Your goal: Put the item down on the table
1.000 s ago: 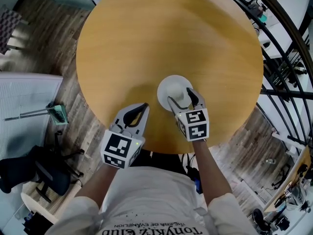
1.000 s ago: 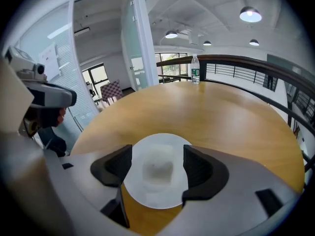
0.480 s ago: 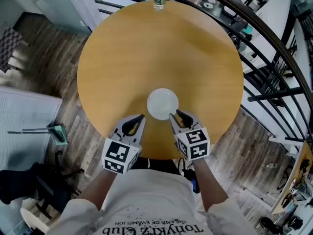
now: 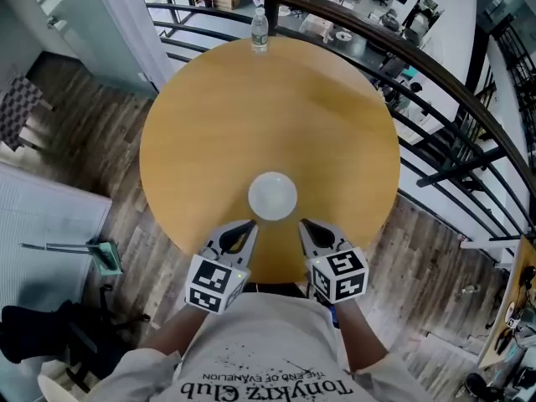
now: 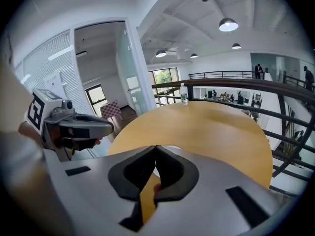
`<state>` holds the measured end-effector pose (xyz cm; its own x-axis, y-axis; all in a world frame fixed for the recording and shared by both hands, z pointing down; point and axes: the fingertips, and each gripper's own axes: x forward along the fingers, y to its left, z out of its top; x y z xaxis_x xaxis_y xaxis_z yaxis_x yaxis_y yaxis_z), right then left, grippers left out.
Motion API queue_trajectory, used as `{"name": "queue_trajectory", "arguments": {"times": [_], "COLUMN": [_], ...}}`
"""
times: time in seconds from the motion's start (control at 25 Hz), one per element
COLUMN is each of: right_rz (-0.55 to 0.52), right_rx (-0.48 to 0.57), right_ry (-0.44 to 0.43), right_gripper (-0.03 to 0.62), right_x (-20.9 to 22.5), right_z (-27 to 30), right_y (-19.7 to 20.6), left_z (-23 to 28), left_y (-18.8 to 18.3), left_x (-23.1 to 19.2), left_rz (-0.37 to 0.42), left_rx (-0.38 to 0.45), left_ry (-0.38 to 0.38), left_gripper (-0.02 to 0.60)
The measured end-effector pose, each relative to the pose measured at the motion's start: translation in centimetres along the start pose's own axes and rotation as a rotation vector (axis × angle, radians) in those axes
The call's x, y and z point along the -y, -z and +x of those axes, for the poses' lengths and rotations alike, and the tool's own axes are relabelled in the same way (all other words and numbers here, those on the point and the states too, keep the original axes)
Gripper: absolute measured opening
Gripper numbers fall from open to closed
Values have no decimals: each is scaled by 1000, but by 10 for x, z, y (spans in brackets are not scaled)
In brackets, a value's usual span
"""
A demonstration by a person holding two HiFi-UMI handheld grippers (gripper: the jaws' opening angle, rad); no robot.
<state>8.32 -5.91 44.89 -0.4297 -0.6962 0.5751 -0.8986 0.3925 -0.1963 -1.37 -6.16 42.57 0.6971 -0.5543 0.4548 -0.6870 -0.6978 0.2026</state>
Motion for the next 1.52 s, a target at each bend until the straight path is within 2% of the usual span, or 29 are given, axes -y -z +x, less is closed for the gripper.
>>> {"name": "queue_trajectory", "arguments": {"times": [0.16,0.48,0.72,1.52], "right_rz": [14,37,14,19], "right_rx": [2,32,26,54], "right_ry": [30,45,88,81], "right_gripper": [26,26,25,25], "right_x": [6,14,22,30], "right_z": [-15,-31,-37,-45], "right_y": [3,-4,-4,-4], "left_z": [-3,-4,-1,1], "left_y": [-2,-12,-17,-23], "left_x": [2,7,15,21], "left_rz": [-16,2,-10,4], "left_rx": [5,16,21,22], "left_ry": [-8,-15,-7,-15], "left_gripper": [23,23,23,23]}}
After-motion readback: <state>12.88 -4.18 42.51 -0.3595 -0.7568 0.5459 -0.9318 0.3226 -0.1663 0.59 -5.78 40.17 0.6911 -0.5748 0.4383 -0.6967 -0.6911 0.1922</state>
